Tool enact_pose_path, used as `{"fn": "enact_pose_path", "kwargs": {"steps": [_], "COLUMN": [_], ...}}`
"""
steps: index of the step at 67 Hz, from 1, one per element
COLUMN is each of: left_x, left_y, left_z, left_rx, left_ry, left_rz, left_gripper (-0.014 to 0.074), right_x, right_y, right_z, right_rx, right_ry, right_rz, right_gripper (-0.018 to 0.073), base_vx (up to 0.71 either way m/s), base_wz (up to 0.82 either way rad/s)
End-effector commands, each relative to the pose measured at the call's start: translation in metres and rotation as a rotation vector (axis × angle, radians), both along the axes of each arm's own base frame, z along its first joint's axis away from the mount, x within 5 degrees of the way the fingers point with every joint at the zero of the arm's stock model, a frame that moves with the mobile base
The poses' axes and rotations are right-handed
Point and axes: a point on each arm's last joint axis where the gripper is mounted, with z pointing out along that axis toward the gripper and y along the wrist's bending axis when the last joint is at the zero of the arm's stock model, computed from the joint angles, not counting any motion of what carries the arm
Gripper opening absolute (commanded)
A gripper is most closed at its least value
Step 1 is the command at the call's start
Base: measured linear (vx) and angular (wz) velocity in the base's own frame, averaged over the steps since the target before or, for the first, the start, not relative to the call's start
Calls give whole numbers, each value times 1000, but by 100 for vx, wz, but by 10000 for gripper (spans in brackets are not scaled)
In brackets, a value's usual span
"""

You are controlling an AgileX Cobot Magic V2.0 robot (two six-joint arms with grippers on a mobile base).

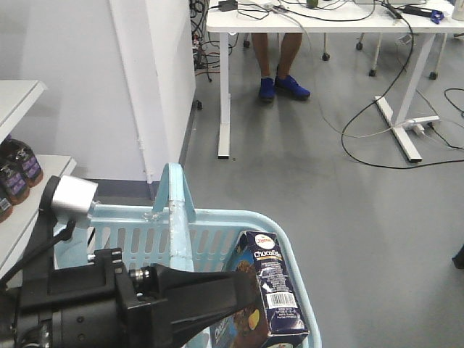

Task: Left arm holds basket, right arm returns cookies
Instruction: 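Drive toward the snack shelf holding the basket in the left gripper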

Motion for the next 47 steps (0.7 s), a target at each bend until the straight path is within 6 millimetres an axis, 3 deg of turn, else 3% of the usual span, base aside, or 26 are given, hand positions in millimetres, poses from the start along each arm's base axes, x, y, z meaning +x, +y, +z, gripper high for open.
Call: {"fn": "enact_pose_path", "kwargs": {"steps": [1, 25, 47], "left_x": [-4, -4, -4], "left_y": [1, 1, 1], "left_z": [18, 18, 18], "left_rx": [-82, -83, -83], "left_ry": [2, 2, 2], "left_rz": [-18, -21, -22], "left_gripper": [-6, -6, -6], "right_x": [0, 0, 0], "right_y": [0, 0, 0], "right_z": [6, 6, 6], "right_rx": [-6, -6, -6], "right_ry": [-77, -77, -77], "right_rz": [-6, -6, -6], "right_gripper": [-8, -8, -8], "base_vx": [7, 8, 9], "base_wz": [26, 44, 83]}}
